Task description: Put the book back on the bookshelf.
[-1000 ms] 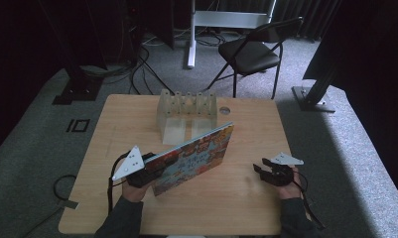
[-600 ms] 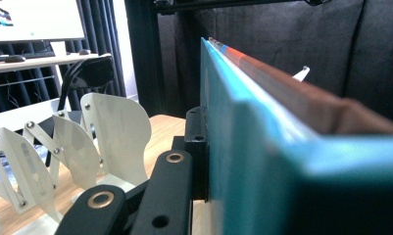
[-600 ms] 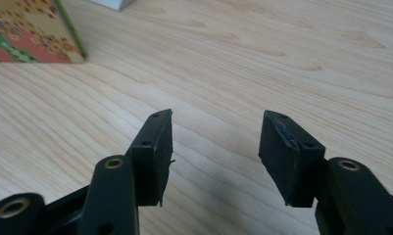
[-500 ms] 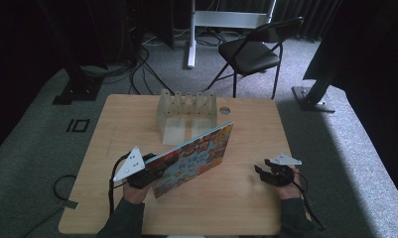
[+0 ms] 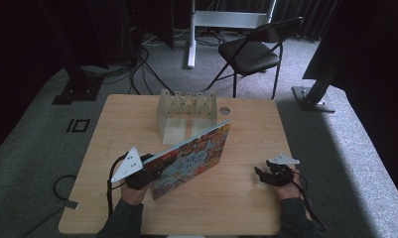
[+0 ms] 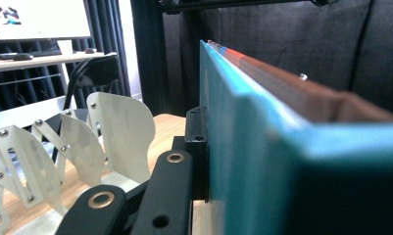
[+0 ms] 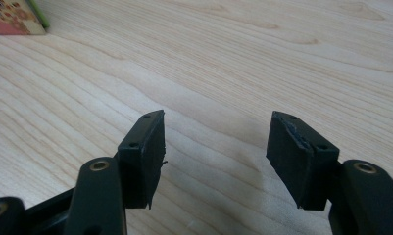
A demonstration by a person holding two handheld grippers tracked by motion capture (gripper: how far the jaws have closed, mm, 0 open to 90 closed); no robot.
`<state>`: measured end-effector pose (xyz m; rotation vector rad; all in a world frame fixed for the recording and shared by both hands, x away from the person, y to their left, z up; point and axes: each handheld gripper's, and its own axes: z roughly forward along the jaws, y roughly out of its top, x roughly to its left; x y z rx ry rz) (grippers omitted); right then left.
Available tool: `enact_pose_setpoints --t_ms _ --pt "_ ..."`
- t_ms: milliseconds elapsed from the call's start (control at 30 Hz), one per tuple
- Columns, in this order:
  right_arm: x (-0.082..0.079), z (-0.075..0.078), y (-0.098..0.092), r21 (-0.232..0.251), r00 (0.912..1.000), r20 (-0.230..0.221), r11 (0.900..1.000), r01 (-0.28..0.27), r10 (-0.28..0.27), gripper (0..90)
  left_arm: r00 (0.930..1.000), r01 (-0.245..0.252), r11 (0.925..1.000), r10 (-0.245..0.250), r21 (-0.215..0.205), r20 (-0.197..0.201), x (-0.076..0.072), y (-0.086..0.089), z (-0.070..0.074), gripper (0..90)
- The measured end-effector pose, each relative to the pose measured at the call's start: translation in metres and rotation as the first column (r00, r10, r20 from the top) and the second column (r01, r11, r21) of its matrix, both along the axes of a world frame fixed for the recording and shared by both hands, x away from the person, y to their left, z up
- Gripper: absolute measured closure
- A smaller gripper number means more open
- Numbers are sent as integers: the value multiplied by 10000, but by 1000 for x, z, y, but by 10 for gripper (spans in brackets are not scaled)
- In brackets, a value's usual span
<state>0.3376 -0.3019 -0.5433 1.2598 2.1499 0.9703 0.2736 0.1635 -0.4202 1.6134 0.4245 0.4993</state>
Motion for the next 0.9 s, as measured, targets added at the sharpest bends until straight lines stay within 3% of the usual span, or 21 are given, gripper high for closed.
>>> enact_pose_setpoints --t_ms 700,900 --pt "3 -6 3 -293 9997 -224 9995 73 -80 307 9984 -569 9984 569 -34 -51 -5 4 4 808" --pt "4 -8 1 -47 9993 -336 9998 172 -173 281 9973 -733 9973 732 -81 -92 -5 7 5 808"
